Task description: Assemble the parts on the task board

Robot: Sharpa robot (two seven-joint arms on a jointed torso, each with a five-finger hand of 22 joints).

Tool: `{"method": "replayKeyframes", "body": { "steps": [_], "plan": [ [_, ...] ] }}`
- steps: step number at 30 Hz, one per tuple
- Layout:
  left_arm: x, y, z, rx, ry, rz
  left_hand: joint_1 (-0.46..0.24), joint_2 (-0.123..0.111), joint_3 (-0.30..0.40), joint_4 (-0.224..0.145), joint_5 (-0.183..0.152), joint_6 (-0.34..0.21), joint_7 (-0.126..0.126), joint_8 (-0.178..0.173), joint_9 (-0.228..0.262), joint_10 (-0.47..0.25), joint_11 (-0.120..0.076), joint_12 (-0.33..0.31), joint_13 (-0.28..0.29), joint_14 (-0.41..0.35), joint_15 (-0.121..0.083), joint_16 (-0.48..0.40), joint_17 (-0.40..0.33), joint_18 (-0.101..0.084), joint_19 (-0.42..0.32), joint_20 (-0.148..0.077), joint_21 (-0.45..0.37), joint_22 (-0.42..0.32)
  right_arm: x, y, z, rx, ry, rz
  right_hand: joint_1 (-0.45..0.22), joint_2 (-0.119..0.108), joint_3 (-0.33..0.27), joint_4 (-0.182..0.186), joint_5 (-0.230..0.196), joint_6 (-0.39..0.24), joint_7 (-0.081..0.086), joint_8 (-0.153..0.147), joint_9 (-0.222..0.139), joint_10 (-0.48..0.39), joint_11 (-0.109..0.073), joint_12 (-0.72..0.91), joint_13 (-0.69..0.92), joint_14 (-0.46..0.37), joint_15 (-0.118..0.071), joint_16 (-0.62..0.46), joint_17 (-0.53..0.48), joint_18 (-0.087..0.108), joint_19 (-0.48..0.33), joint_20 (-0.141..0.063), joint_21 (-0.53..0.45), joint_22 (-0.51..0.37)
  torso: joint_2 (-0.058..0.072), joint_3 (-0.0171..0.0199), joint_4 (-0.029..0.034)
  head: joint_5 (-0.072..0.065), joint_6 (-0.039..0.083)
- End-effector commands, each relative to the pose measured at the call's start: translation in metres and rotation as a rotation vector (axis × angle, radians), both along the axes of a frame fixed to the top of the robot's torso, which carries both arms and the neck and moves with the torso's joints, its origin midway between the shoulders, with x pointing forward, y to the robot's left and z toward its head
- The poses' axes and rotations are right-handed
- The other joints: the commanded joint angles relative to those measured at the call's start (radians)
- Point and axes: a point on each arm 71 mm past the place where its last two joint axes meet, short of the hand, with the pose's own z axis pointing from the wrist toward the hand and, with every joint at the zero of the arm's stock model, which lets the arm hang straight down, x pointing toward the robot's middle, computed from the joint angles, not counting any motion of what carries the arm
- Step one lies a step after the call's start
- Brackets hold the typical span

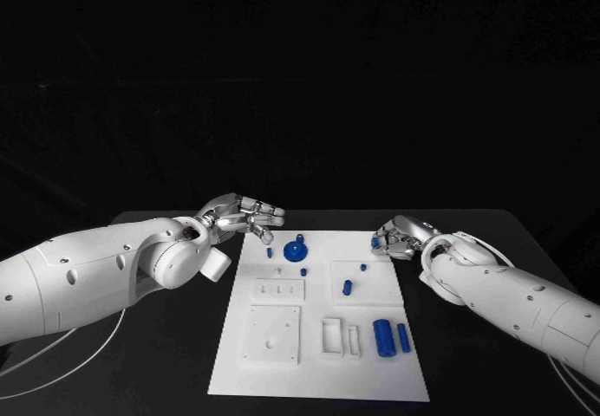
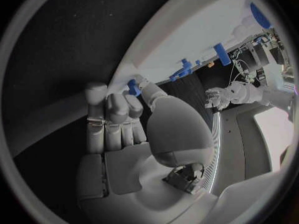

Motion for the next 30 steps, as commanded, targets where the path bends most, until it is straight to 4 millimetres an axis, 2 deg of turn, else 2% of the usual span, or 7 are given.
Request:
{"method": "replayKeyframes", "body": {
  "steps": [1,9,13,17,22,30],
  "plan": [
    [-0.0008,-0.0033,0.0005,-0.003,0.000,-0.022,0.002,0.002,-0.008,0.001,-0.003,-0.008,-0.002,-0.001,0.000,-0.009,0.001,-0.004,-0.001,0.009,0.000,-0.001,0.002,0.019,0.009,0.000,-0.002,0.000,-0.0002,0.0014,-0.0008,0.001,0.004,0.008,0.004,0.000,-0.005,0.000,0.005,-0.006,0.001,0.005,0.001,-0.009,0.000,-0.003,-0.001,-0.002,0.003,-0.004,0.000,0.003,-0.004,0.003,-0.005,0.081,0.000,0.0003,0.0001,-0.001,0.000],
    [-0.0007,-0.0038,0.0003,-0.002,0.002,-0.023,0.002,0.003,-0.011,0.001,-0.004,-0.010,-0.002,-0.001,0.000,-0.011,0.002,-0.004,-0.001,0.009,0.000,0.001,0.004,0.019,0.009,0.001,-0.001,0.000,0.0004,0.0015,-0.0010,0.002,0.001,0.003,0.008,0.005,0.002,0.000,0.002,0.009,-0.002,0.005,0.001,-0.007,-0.002,-0.001,0.000,-0.002,0.003,-0.003,0.001,0.004,-0.004,0.004,-0.005,0.081,0.000,0.0005,0.0004,-0.001,0.001],
    [-0.0007,-0.0043,0.0002,-0.001,0.004,-0.025,0.002,0.003,-0.011,0.001,-0.004,-0.010,-0.002,-0.001,0.000,-0.011,0.002,-0.004,-0.001,0.009,0.000,0.001,0.004,0.019,0.009,0.001,-0.001,0.000,0.0005,0.0022,-0.0008,0.003,-0.002,0.002,0.006,0.008,0.037,-0.013,-0.006,0.025,-0.008,0.004,0.000,-0.006,-0.005,0.000,0.001,-0.001,0.001,-0.003,0.001,0.003,-0.005,0.002,-0.004,0.081,0.000,0.0005,0.0003,0.000,0.001],
    [-0.0006,-0.0048,0.0001,0.000,0.004,-0.027,0.002,0.003,-0.011,0.001,-0.004,-0.010,-0.002,-0.001,0.000,-0.011,0.002,-0.004,-0.001,0.009,0.000,0.001,0.004,0.019,0.009,0.001,-0.001,0.000,0.0006,0.0028,-0.0008,0.005,-0.004,0.004,0.003,0.006,0.046,-0.021,-0.006,0.025,-0.013,0.004,0.000,-0.005,-0.007,0.000,0.001,-0.002,-0.002,-0.003,0.001,0.002,-0.006,0.000,-0.002,0.082,0.000,0.0005,0.0006,-0.001,0.001],
    [-0.0004,-0.0053,0.0000,0.001,0.005,-0.028,0.004,0.003,-0.013,0.001,-0.004,-0.012,-0.001,-0.001,0.000,-0.013,0.002,-0.004,-0.001,0.008,0.000,0.002,0.006,0.019,0.009,0.001,0.000,0.001,0.0008,0.0026,-0.0012,0.010,0.003,0.006,-0.004,0.003,0.030,-0.018,0.006,0.038,-0.016,0.004,0.001,-0.004,-0.009,0.001,0.002,-0.001,-0.002,-0.003,0.001,0.001,-0.006,-0.001,-0.002,0.081,0.000,0.0004,0.0011,0.001,0.000],
    [-0.0005,-0.0057,-0.0002,0.003,0.008,-0.030,0.004,0.003,-0.013,0.001,-0.004,-0.012,-0.001,-0.001,0.000,-0.013,0.002,-0.004,-0.001,0.008,0.000,0.002,0.006,0.019,0.009,0.001,0.000,0.001,0.0010,0.0022,-0.0015,0.013,0.005,0.006,0.003,0.012,0.012,-0.020,0.007,0.087,-0.026,0.005,0.007,-0.004,-0.015,-0.002,0.003,-0.001,-0.006,-0.005,0.001,-0.002,-0.007,-0.004,-0.002,0.081,0.001,0.0010,-0.0003,0.002,0.000]
  ]
}}
